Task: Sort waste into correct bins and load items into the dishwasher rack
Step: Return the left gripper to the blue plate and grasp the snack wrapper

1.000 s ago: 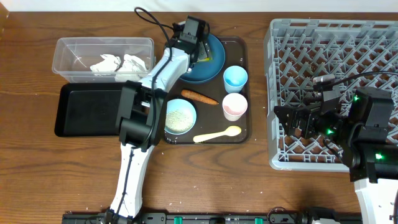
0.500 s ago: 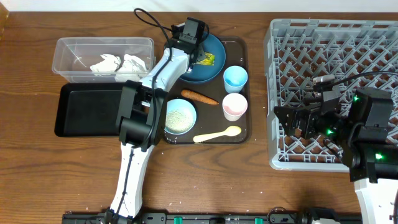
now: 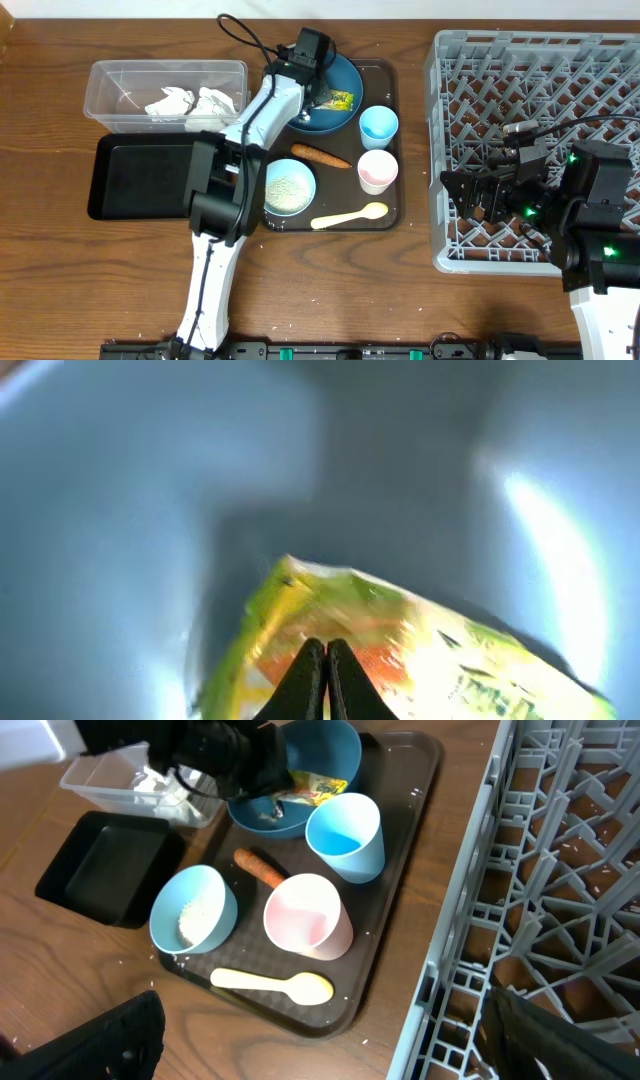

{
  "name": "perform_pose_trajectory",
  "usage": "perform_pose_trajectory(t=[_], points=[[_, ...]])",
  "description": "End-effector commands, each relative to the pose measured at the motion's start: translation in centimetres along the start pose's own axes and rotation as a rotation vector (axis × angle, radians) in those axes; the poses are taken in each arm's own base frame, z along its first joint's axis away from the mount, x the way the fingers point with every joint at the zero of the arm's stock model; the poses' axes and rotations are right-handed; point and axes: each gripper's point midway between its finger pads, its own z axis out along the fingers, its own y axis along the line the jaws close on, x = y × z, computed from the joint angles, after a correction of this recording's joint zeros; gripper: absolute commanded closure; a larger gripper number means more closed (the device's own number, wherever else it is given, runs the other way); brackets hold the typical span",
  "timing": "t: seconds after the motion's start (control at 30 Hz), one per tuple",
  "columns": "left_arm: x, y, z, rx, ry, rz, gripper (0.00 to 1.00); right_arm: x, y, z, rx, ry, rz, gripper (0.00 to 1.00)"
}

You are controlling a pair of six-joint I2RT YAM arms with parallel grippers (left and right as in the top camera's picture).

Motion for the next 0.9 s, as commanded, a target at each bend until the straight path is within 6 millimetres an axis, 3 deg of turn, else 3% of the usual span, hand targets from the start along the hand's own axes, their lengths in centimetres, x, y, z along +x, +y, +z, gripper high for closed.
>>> perform_pose_trajectory(t=[0.0,0.1,0.23,0.27,0.37,0.5,0.7,0.87], points=[[-3.1,-1.4,-6.6,0.054,-0.086,0.018,0.94,-0.7,0.4,-0.5,-0.007,-0.018,-0.016,0.01],[-3.5,-1.1,-8.8,0.044,-0.095,0.017,0.94,-0.7,0.4,-0.5,-0.007,-0.018,-0.016,0.01],[-3.1,-0.8,-8.8,0.029,-0.081,0.019,0.91,-0.8,0.4,-0.5,-0.007,-0.019,-0.017,0.01],[-3.0,-0.7,-8.4,0.023,-0.078,0.019,0.83,-0.8,0.4,-0.5,-0.007,-0.019,-0.017,0.01],[-2.4,-0.5,-6.6,0.011,-0.06,0.022,0.43,-0.7,0.4,-0.5,-0.007,-0.018,-0.016,0.01],[-1.1,-0.1,-3.8,-0.01,-0.022,0.026,0.23,-0.7,0.4,-0.4,-0.007,-0.016,-0.015,0.01],[0.3,0.5,-0.6,-0.034,0.011,0.064,0.13,-0.7,0.3,-0.4,-0.007,-0.016,-0.015,0.01],[0.4,0.5,0.2,-0.033,0.009,0.108,0.09,-0.7,0.3,-0.4,-0.007,-0.016,-0.015,0.01]])
